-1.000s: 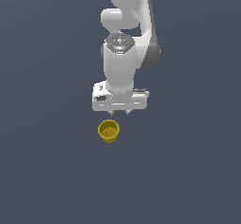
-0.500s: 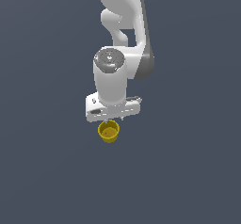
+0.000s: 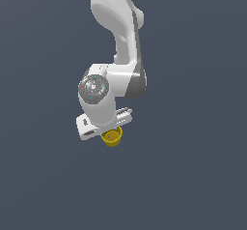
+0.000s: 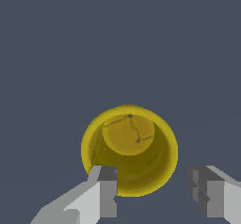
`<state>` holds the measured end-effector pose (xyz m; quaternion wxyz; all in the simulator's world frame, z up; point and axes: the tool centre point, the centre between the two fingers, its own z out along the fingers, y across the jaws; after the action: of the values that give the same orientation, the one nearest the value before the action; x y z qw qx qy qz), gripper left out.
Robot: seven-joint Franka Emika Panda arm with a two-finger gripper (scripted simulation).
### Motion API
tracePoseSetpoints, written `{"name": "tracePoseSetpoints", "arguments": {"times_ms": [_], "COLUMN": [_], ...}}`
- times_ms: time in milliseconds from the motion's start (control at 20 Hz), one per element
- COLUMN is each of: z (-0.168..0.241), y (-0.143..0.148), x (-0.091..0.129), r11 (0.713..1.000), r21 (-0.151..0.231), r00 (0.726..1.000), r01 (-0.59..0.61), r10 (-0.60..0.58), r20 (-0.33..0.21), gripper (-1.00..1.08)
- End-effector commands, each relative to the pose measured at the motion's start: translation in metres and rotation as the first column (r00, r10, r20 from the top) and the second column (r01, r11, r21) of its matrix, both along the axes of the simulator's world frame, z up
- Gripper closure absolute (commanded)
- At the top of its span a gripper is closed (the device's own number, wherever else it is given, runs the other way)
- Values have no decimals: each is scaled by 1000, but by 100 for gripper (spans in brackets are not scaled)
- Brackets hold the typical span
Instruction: Pick up the object and move it to a goal position.
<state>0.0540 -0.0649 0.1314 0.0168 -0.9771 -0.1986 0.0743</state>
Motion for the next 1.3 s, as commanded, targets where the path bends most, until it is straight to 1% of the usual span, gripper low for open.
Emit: {"name": "tracePoseSetpoints", "arguments": {"times_ms": [0,250,550,950,1250], "z": [-8,-20,-28,-33,-53], "y": [-9,-22,-31,-33,-32], "x": [3,6,7,6,1], "r11": [999,994,988,987,987], "r21": [13,36,54,57,58], "r00": [999,993,986,985,985], "r01": [-44,-106,-146,-150,-153], "r10": [45,108,150,154,157], "r20": [-22,-53,-72,-74,-75], "gripper": [-20,-20,-20,-20,-20]}}
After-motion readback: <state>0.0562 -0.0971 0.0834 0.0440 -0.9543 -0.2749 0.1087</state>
